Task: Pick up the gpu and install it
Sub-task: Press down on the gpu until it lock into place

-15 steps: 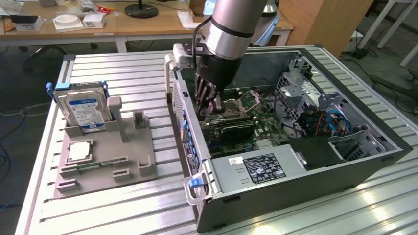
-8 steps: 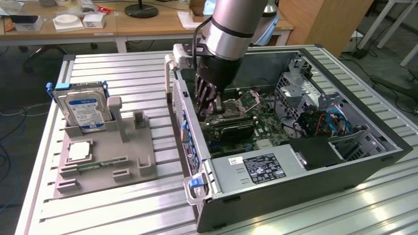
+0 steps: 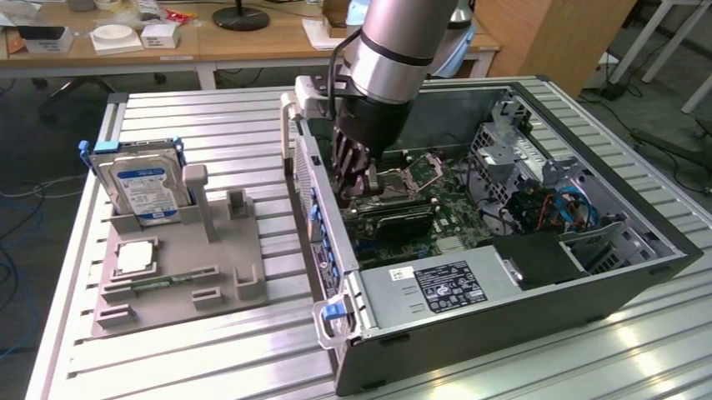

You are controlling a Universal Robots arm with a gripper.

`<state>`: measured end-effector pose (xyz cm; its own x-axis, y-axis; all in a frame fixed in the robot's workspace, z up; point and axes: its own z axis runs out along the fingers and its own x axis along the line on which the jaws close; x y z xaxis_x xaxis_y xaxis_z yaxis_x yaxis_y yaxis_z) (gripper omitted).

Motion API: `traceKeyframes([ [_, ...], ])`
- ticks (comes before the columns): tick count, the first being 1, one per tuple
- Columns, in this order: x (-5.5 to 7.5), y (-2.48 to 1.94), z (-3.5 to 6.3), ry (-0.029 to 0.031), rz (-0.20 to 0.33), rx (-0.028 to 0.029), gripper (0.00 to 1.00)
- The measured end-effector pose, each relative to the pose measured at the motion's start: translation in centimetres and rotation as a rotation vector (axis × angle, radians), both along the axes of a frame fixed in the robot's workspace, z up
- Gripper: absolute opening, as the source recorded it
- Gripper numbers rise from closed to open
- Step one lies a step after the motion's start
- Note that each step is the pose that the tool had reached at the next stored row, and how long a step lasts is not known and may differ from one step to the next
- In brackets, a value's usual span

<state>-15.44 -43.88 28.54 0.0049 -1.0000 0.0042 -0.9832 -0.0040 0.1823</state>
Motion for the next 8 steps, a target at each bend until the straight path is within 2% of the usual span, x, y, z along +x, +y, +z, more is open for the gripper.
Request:
traceKeyframes([
  [6, 0.01, 0.00, -0.44, -0.0002, 0.000, -0.0024, 0.10],
  [8, 0.13, 0.01, -0.47, -0.0001, 0.000, -0.0078, 0.10],
])
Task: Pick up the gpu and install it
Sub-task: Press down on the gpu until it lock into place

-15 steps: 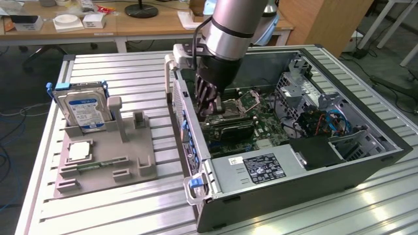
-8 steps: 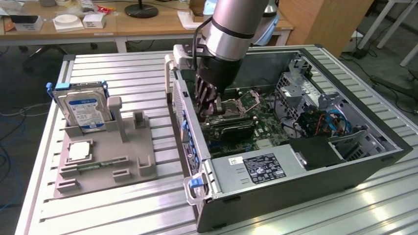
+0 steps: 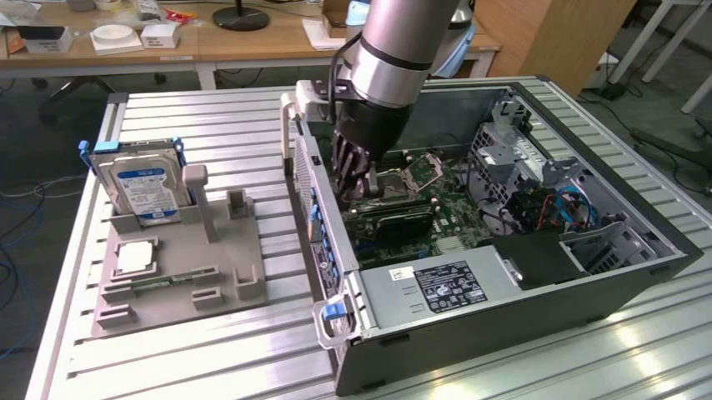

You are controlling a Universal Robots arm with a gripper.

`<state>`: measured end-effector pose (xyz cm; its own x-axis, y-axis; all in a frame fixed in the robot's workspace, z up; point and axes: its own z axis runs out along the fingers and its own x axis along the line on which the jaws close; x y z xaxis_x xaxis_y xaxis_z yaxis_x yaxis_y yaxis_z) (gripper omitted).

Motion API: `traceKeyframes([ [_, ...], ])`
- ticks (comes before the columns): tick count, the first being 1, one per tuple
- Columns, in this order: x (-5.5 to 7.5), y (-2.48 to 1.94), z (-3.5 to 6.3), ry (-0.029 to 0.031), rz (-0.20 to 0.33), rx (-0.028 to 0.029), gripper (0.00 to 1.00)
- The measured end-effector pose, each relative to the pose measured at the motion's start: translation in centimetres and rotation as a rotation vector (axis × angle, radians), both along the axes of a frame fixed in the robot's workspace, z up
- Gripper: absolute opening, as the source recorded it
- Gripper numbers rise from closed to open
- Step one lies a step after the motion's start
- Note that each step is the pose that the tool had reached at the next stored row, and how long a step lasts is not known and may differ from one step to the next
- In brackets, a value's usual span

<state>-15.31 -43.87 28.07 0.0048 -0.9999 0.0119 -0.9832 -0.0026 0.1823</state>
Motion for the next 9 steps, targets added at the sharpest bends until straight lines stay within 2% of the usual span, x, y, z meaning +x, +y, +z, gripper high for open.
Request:
traceKeyframes([
  [3, 0.11, 0.02, 0.00, -0.0006, 0.000, -0.0040, 0.10],
  [5, 0.11, 0.06, 0.01, -0.0045, 0.000, -0.0043, 0.10],
  [6, 0.12, 0.09, 0.00, -0.0095, 0.001, -0.0041, 0.10],
  [8, 0.12, 0.12, -0.01, -0.0265, 0.003, -0.0039, 0.10],
  [9, 0.12, 0.12, -0.01, -0.0329, 0.004, -0.0039, 0.10],
])
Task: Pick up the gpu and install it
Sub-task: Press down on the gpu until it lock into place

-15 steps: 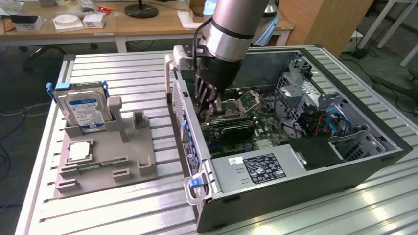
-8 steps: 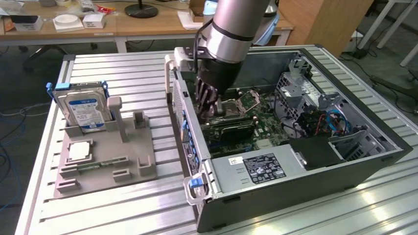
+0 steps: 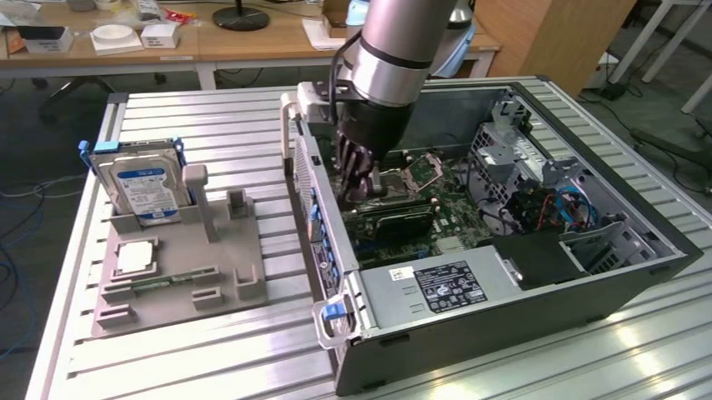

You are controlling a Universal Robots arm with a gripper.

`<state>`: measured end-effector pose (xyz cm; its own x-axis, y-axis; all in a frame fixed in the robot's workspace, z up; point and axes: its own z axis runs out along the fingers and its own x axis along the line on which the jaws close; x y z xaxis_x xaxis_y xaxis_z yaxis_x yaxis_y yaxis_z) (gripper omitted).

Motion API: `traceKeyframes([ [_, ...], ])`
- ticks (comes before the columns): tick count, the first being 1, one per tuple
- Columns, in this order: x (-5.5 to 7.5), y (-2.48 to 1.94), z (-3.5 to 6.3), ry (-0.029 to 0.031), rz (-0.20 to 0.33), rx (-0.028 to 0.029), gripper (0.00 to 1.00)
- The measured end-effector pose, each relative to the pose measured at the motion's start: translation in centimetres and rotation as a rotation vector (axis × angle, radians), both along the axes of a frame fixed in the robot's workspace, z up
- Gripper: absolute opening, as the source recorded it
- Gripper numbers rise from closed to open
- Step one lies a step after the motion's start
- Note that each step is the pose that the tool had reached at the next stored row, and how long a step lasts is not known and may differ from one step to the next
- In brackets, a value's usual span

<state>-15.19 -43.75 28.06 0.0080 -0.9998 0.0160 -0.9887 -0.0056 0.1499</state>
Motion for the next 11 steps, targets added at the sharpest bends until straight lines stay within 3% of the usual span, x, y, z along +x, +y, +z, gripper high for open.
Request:
traceKeyframes([
  [2, 0.00, 0.00, 0.08, -0.0074, 0.002, -0.0001, 0.10],
  [7, 0.00, 0.00, 0.47, -0.0087, 0.004, -0.0030, 0.10],
  [9, -0.02, 0.01, 0.64, -0.0089, 0.005, -0.0078, 0.10],
  [11, -0.06, 0.00, 0.74, -0.0088, 0.006, -0.0173, 0.10],
])
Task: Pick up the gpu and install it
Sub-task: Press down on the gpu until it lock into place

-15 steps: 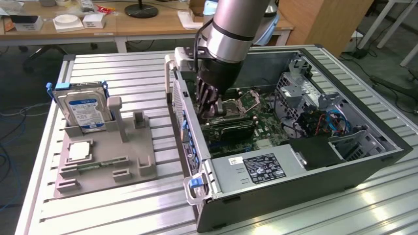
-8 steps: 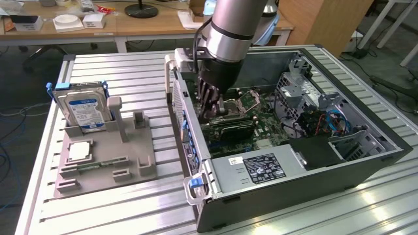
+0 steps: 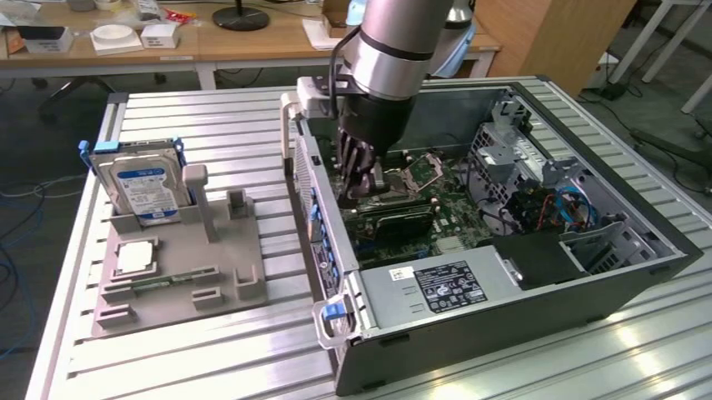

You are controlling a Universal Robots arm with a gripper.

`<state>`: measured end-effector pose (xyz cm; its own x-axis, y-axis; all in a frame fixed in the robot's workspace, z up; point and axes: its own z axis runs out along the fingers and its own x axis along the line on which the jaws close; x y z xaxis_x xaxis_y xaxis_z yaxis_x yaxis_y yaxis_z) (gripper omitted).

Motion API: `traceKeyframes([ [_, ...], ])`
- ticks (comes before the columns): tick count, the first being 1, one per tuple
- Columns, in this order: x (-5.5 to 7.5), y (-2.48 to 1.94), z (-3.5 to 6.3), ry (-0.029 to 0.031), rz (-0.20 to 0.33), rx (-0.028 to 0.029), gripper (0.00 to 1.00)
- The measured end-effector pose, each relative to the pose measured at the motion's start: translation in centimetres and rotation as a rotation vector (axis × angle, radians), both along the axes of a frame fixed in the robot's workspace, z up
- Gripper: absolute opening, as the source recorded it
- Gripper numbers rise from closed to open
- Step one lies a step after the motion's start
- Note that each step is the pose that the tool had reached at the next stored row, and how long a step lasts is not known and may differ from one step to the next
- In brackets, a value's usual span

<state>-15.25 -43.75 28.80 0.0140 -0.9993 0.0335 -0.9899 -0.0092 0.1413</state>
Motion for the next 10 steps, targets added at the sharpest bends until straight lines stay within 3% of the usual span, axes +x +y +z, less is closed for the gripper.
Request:
traceKeyframes([
  [3, -0.22, -0.02, 0.03, 0.0000, 0.003, -0.0180, 0.10],
  [6, -0.57, -0.03, 0.03, 0.0001, 0.005, -0.0315, 0.10],
  [10, -0.88, -0.02, 0.04, 0.0001, 0.006, -0.0389, 0.10],
])
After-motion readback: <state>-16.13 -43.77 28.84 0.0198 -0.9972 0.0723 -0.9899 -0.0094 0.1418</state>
